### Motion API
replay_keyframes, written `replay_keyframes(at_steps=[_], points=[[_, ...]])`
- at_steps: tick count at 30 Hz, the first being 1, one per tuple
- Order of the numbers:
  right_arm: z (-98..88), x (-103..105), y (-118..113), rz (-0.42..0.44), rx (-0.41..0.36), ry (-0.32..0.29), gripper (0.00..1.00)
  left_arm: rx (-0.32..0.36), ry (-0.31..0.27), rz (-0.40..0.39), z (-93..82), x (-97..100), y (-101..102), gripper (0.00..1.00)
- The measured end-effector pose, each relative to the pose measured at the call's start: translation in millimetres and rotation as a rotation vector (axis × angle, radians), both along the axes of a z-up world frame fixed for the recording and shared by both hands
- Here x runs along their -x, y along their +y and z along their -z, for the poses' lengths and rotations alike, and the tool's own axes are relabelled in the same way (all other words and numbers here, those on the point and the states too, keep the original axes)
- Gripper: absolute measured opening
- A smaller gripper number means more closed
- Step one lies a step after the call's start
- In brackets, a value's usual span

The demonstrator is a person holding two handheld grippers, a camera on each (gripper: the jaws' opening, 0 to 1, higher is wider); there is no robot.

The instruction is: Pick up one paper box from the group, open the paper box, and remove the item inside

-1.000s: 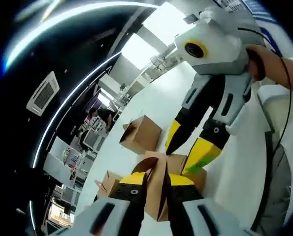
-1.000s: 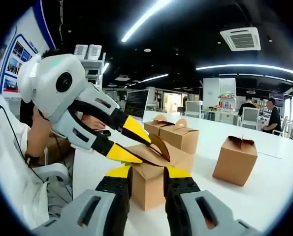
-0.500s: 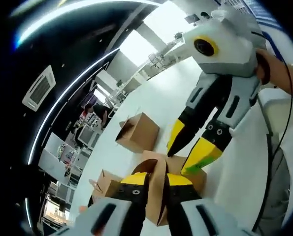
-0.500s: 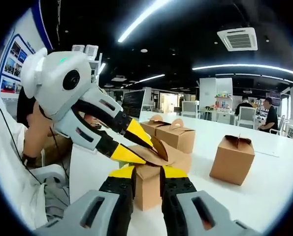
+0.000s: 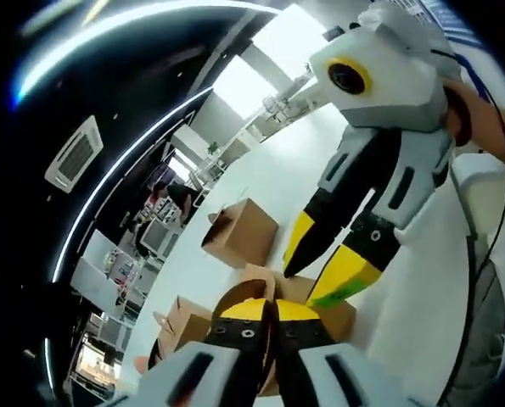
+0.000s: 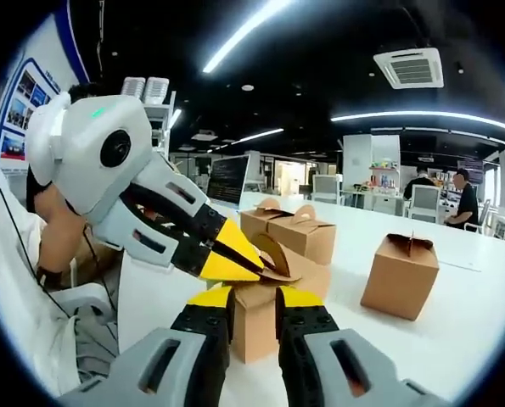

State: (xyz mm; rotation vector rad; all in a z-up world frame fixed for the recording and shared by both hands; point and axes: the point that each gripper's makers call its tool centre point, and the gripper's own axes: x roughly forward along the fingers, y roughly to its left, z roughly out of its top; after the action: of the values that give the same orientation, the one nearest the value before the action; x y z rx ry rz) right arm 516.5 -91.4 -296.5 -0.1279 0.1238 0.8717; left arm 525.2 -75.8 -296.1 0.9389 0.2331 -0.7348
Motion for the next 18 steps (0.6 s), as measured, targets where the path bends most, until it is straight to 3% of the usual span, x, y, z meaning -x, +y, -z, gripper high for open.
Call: replay_keyframes(at_steps=[6, 11, 18], points=[[-0.3, 0.1, -0.6, 0.000, -0.005, 0.002, 0.21, 0.044, 0.023, 0.002, -1.9, 1.1, -0.6, 0.04], [-0.6, -0.1, -1.3, 0.000, -0.008, 0.003, 0.21, 0.121, 0.069, 0.001, -4.0, 2.0, -1.5, 0.04], [-0.9, 0.0, -1.7, 0.001, -0.010, 0.005, 0.21, 0.173, 0.077, -0.004, -9.2, -0.3, 2.0, 0.04]])
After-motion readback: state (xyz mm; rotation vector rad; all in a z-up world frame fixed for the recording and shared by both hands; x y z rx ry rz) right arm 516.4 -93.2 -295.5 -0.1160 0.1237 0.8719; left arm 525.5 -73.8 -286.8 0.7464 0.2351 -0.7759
